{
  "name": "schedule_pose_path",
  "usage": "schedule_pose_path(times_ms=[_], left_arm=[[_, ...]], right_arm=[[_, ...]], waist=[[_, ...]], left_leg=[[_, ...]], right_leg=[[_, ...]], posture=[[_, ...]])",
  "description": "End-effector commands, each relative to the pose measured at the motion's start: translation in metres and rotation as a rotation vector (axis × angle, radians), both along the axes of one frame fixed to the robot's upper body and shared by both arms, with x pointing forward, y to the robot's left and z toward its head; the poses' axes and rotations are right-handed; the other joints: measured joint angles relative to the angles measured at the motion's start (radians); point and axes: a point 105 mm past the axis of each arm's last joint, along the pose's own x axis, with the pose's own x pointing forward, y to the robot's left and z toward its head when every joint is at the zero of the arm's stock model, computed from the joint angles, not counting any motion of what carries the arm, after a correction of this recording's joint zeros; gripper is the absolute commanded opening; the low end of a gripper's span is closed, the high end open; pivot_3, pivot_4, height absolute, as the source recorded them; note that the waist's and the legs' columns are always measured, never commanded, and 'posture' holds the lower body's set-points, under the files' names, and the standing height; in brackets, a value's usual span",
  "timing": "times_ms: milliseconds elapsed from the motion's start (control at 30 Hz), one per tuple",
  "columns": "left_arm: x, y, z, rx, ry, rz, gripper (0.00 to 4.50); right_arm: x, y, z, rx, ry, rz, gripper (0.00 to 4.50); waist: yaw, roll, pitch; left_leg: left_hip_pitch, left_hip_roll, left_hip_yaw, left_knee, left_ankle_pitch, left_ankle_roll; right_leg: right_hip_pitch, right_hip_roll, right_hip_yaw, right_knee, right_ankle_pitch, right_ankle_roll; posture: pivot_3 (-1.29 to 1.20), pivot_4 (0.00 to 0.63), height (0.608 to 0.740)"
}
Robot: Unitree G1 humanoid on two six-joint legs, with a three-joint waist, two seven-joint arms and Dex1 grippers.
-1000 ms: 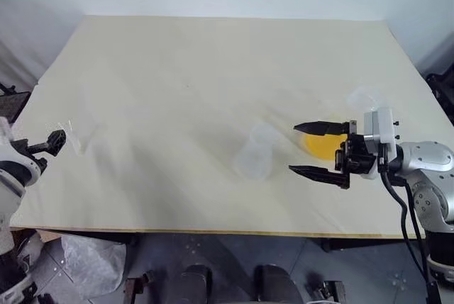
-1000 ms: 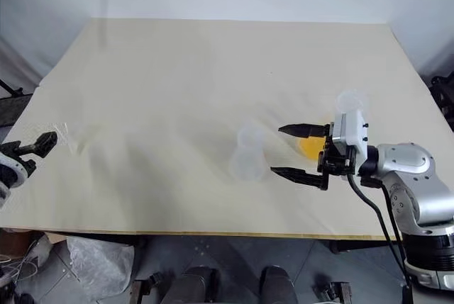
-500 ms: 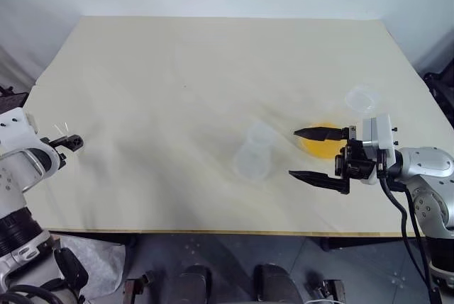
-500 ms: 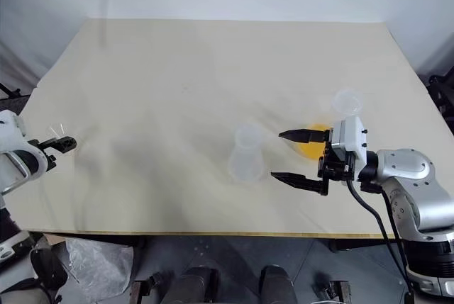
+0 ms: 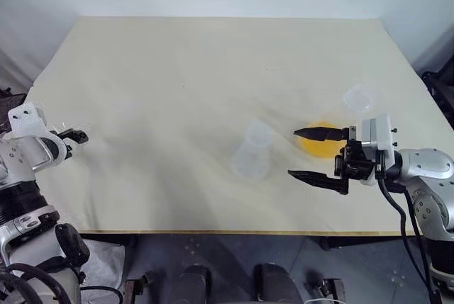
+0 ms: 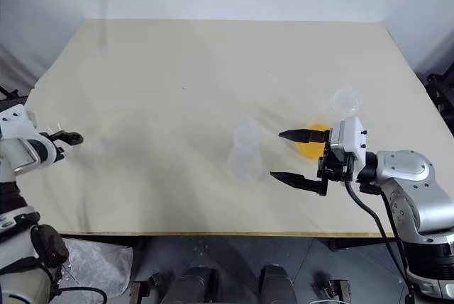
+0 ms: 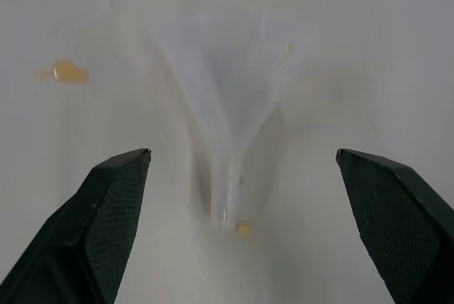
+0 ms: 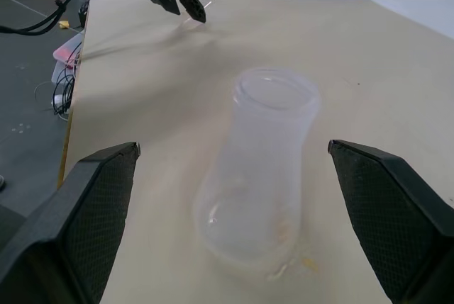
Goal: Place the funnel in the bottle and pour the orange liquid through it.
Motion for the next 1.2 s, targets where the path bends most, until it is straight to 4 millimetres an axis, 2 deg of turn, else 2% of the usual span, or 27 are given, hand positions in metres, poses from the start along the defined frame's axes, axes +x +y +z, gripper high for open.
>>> schedule_pose_path(times_ms=[33,333,700,833,1167,1200], left_arm=[[0.004,0.011,0.013,0.039,-0.032,0.019,4.46],[0.009,0.019,0.008,0.038,0.021,0.039,4.46],[0.005,0.011,0.005,0.013,0.142,0.013,4.46],[0.004,0.008,0.006,0.011,0.156,0.003,3.55],[0.004,0.01,0.012,0.008,0.147,0.013,0.35],[0.003,0.011,0.013,0.008,0.146,0.014,0.14]], right_arm=[[-0.006,0.003,0.01,0.008,-0.048,0.014,4.5],[-0.006,0.002,0.01,0.009,-0.049,0.003,4.5],[-0.005,0.001,0.01,0.005,-0.052,-0.003,4.5],[-0.004,0.002,0.01,0.005,-0.055,-0.005,4.5],[-0.003,0.002,0.01,0.006,-0.058,-0.01,4.5],[-0.004,0.001,0.01,0.006,-0.058,-0.01,4.5]], waist=[[0.0,0.0,0.0],[-0.003,-0.002,0.001],[-0.004,-0.003,0.001],[-0.004,-0.003,0.001],[-0.004,-0.003,0.001],[-0.004,-0.003,0.001]], left_leg=[[0.0,0.0,0.0,0.0,0.0,0.0],[-0.001,-0.001,0.001,0.001,0.0,0.0],[-0.002,-0.001,0.001,0.001,0.0,0.0],[-0.002,-0.001,0.002,0.001,0.0,0.0],[-0.002,-0.001,0.001,0.001,0.0,0.0],[-0.002,-0.001,0.002,0.001,0.0,0.0]], right_leg=[[0.0,0.0,0.0,0.001,0.0,0.0],[-0.005,-0.001,0.001,0.007,0.0,0.0],[-0.006,-0.001,0.001,0.008,0.0,0.0],[-0.006,-0.001,0.001,0.009,0.0,0.0],[-0.007,-0.001,0.002,0.009,0.0,0.0],[-0.007,-0.001,0.002,0.009,0.0,0.0]], posture=[[0.0,0.15,0.74],[0.0,0.15,0.74],[0.0,0.15,0.74],[0.0,0.15,0.74],[0.0,0.15,0.74],[0.0,0.15,0.74]])
